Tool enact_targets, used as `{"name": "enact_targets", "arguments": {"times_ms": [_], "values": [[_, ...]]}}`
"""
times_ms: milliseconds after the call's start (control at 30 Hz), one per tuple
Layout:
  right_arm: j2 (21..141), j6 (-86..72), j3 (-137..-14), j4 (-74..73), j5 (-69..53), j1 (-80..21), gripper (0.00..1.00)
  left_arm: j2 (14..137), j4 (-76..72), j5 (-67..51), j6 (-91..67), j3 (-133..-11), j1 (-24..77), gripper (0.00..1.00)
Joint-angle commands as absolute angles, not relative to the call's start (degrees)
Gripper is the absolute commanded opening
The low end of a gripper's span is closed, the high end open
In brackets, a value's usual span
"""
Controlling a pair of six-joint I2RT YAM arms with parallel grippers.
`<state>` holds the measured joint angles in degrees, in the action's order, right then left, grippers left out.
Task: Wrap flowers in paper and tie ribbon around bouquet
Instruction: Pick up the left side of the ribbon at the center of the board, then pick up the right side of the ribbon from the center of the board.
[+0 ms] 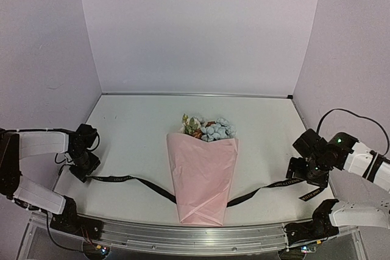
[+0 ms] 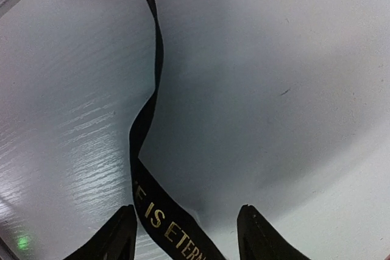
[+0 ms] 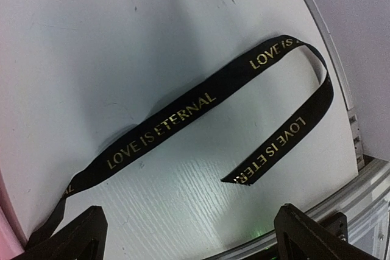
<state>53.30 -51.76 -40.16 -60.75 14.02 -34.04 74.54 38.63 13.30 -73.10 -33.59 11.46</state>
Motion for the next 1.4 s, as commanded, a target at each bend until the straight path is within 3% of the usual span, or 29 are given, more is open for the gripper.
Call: {"name": "enact_targets", "arguments": {"times_ms": [0, 133, 200, 467, 900, 1367], "values": [[52.4, -57.6, -39.5, -65.9, 17.5, -33.8, 0.98, 76.0, 34.2, 12.2, -71.2, -33.3, 10.6, 0.41], [52.4, -63.0, -37.7, -65.5, 19.0, -33.7, 0.98, 75.9, 32.9, 12.7, -70.9, -33.0, 10.5, 0.08], [53.4, -64.5, -37.7, -64.3, 18.8, -33.7, 0.98, 75.6, 32.2, 13.1, -70.0, -33.2, 10.5, 0.01], [59.9, -67.8, -33.7, -46.1, 13.4, -31.2, 0.97, 74.7, 30.7, 13.6, -66.1, -34.9, 10.5, 0.00], [64.7, -66.0, -30.0, -37.5, 2.0, -11.0, 0.84, 70.3, 29.4, 13.7, -61.3, -36.3, 10.5, 0.00], [69.4, -58.4, -29.8, -34.1, -0.5, 3.7, 0.79, 69.1, 27.7, 12.0, -60.8, -36.5, 10.5, 0.00]]}}
